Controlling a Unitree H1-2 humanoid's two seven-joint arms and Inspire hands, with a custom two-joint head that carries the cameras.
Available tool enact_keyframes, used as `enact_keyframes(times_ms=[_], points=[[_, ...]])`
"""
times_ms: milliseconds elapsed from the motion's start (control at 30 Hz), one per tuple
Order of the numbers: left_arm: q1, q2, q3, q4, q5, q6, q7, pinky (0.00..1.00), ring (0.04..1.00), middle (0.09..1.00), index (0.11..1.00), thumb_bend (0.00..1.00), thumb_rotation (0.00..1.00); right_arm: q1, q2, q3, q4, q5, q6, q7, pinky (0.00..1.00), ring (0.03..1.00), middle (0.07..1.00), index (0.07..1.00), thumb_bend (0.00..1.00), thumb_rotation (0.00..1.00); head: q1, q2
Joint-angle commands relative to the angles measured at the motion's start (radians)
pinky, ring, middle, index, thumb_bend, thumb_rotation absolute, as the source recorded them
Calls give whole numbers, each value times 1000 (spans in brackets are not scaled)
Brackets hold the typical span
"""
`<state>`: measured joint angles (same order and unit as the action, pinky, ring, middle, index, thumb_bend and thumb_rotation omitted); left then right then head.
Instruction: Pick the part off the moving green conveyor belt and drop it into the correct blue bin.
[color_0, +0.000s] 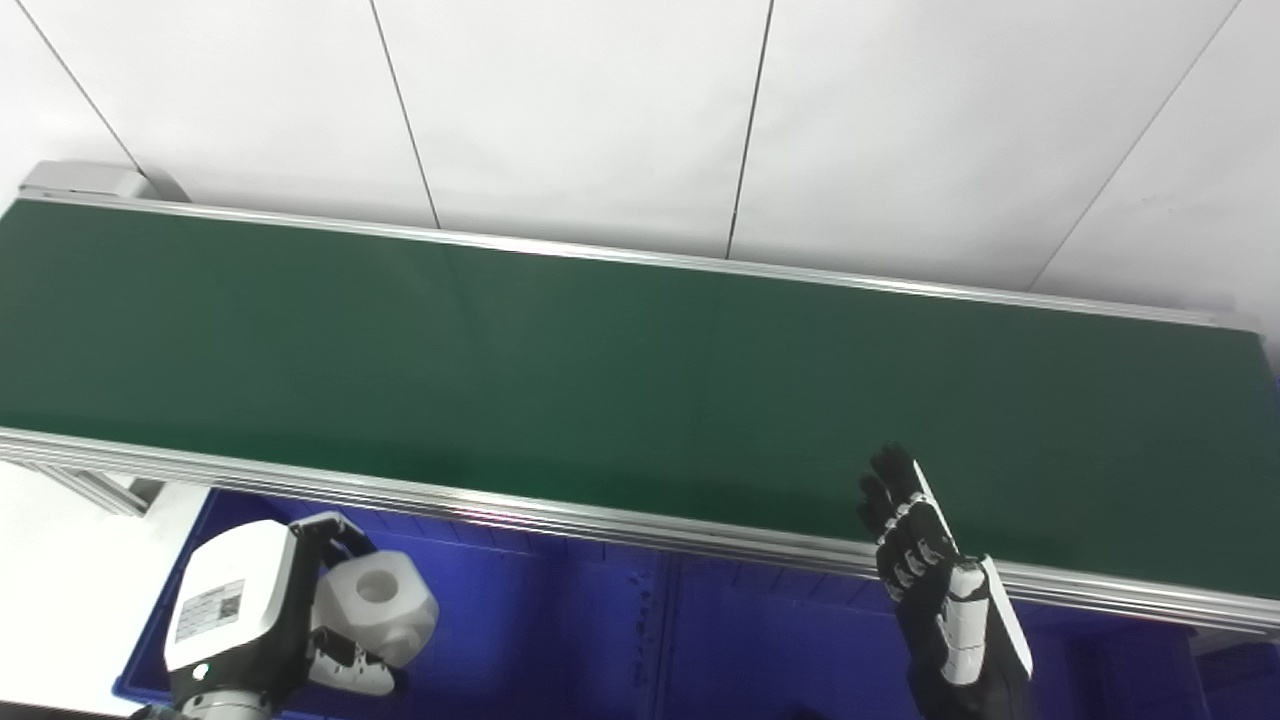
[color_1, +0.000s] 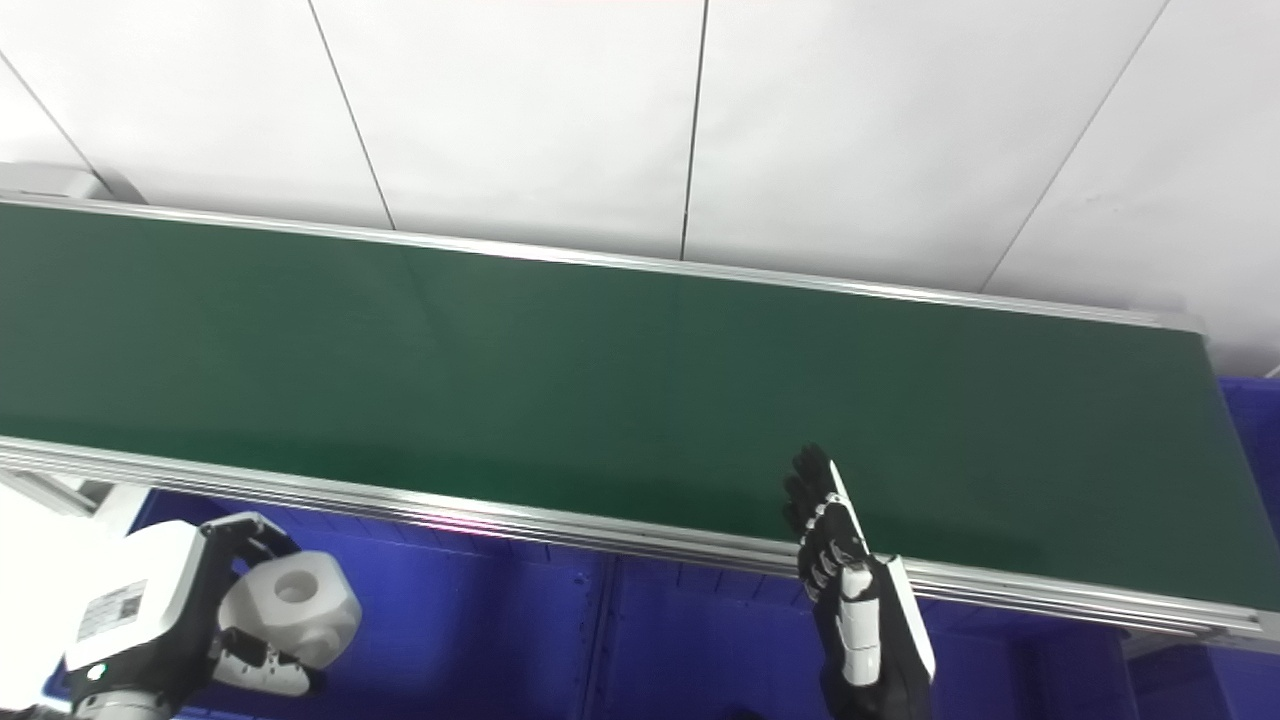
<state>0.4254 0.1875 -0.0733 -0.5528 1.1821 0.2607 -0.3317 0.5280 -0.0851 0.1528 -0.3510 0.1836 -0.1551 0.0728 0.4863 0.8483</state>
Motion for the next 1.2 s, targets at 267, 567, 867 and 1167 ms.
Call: enact_keyframes(times_ms=[267,567,867,1167], points=[[-50,-23,33,42,77,35,2,298,381,430,514,520,0,-21,2,-16,-14,8,7,15,1000,1000,1000,1000,869,980,18,-5],[-67,-24,27,-8,277,18,-237,823,855,884,836,982,505,-33,-1,-23,-4,11,4,18,1000,1000,1000,1000,857,984,17,-9],[-61,-59,45,-46,308,0,-280,883,905,933,880,984,548,-31,-6,-29,-11,14,7,26,1000,1000,1000,1000,855,991,24,-7],[-50,-66,56,-87,262,-19,-283,828,881,911,881,981,549,-20,0,-26,-17,10,2,28,1000,1000,1000,1000,851,995,8,-3]])
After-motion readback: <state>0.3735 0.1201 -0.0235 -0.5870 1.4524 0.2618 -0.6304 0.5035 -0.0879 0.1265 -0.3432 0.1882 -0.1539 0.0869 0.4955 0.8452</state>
